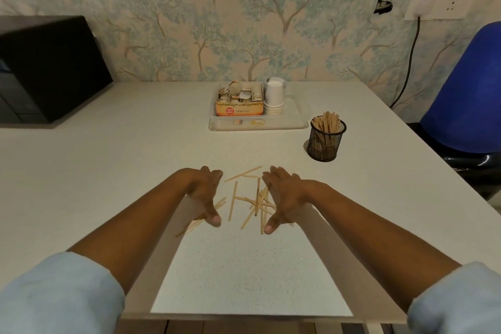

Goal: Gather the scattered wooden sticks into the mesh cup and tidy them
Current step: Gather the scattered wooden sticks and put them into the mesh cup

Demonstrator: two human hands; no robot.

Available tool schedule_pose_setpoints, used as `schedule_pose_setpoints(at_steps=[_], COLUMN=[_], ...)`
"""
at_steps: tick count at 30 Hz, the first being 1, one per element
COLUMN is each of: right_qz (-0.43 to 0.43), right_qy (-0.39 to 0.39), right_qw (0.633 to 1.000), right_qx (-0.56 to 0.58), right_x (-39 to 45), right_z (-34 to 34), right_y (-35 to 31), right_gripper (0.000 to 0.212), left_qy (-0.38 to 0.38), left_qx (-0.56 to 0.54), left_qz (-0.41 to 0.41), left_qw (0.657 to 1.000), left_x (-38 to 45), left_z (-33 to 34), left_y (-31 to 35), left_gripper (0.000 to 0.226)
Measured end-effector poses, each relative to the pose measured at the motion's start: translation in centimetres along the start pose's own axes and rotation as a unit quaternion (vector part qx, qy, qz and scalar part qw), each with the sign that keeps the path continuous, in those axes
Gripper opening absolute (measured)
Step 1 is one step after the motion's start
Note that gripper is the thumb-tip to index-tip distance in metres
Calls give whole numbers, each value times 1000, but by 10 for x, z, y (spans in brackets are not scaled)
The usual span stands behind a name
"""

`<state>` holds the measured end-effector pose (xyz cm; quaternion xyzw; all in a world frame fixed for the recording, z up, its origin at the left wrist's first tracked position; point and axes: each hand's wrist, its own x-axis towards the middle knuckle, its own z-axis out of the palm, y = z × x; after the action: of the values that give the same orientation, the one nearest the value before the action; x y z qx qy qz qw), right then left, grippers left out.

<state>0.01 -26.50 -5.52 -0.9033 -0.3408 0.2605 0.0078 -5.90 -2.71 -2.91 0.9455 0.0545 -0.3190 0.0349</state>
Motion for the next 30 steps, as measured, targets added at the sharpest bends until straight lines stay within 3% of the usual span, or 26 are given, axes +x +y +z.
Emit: schedule_pose_setpoints(at_steps=[4, 10, 13, 17, 21, 25, 30], right_qz=[27, 81, 134, 145, 106, 68, 75], right_qy=[56, 209, 168, 58, 118, 213, 277], right_qw=[997, 972, 974, 988, 987, 971, 947], right_qx=[49, 69, 69, -15, 26, 88, 143], right_x=[-1, 6, 7, 8, 14, 15, 17], right_z=[2, 0, -8, -15, -10, -5, 1], right_y=[0, -6, -7, -14, -19, -21, -16], right_gripper=[137, 113, 103, 74, 41, 26, 26], left_qy=[33, 146, 183, 132, 110, 145, 137], left_qx=[-44, -134, -130, -138, -199, -288, -454], left_qz=[8, -26, -60, -75, -53, -44, -16], left_qw=[998, 980, 973, 979, 972, 946, 880], left_x=[1, 6, 3, 0, 4, 6, 9], left_z=[2, 13, 15, 8, 6, 10, 13], left_y=[-3, 5, 11, 21, 34, 43, 47], left_gripper=[118, 105, 93, 68, 49, 40, 39])
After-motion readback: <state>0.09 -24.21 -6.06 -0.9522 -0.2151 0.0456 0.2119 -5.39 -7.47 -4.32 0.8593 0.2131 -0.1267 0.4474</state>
